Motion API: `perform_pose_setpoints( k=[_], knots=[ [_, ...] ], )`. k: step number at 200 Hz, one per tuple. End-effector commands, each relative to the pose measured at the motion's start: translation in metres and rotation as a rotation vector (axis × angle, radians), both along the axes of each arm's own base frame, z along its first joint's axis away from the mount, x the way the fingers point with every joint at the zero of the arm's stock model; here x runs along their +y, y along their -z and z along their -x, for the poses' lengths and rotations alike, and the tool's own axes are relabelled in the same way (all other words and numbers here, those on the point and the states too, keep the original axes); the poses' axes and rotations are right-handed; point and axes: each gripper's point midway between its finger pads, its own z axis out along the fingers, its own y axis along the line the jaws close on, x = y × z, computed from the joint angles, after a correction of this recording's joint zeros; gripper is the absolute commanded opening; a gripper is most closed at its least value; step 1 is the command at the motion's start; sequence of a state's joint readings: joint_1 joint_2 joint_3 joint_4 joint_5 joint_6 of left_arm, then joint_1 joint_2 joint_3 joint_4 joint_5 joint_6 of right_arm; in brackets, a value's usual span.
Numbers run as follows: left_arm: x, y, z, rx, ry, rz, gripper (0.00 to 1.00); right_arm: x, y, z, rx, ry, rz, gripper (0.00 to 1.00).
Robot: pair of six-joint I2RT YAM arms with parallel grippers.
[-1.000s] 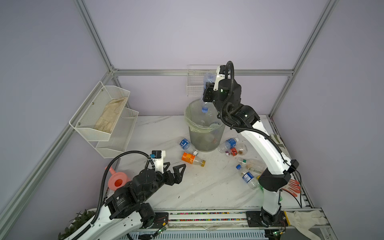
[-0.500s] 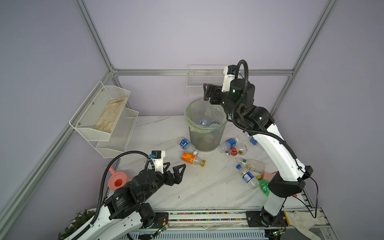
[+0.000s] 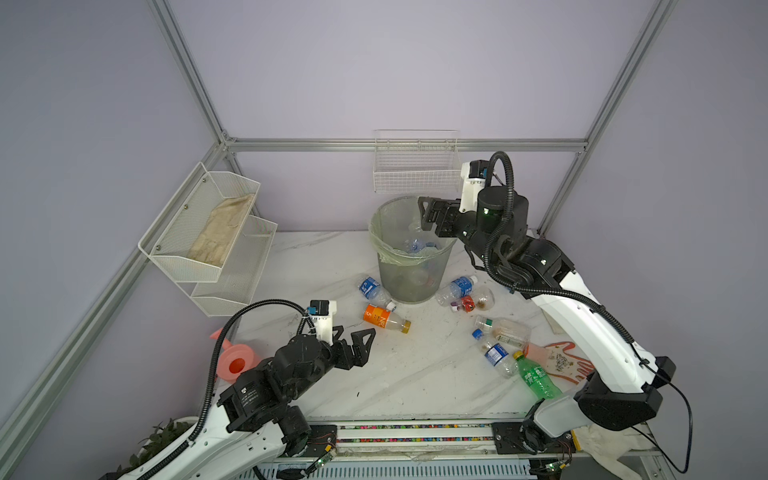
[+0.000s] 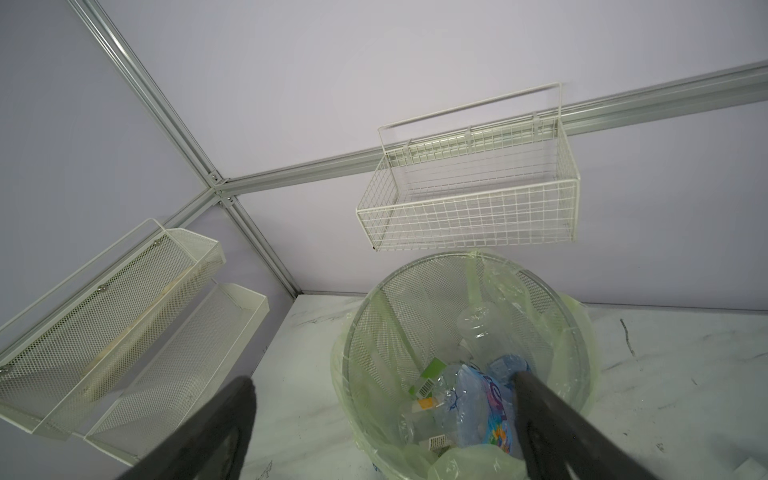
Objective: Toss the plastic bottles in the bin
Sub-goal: 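Withdraw the right arm while the left gripper reaches toward the orange-label bottle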
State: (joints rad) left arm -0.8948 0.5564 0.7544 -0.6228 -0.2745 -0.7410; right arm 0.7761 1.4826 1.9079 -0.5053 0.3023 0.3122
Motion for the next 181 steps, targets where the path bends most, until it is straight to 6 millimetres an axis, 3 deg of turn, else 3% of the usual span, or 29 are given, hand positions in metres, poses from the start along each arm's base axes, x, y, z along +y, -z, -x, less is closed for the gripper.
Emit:
perform_pose_setpoints(
  k=[1,69,124,181],
  knots=[
    [-0.001,0.012,-0.005,0.031,-0.036,0.0,1.0,-0.017,-0.012,0.017,-0.024,0.005,-0.058,0.97],
    [-0.003,0.04,-0.019,0.131,-0.152,-0.002,1.0,-0.056,0.034,0.05,0.048,0.048,-0.095,0.97],
    [-0.02,0.064,-0.041,0.23,-0.251,-0.022,1.0,-0.081,0.09,0.072,0.151,0.093,-0.158,0.97],
    [-0.037,0.079,-0.062,0.26,-0.309,-0.047,1.0,-0.094,0.157,0.086,0.279,0.135,-0.162,0.97]
  ],
)
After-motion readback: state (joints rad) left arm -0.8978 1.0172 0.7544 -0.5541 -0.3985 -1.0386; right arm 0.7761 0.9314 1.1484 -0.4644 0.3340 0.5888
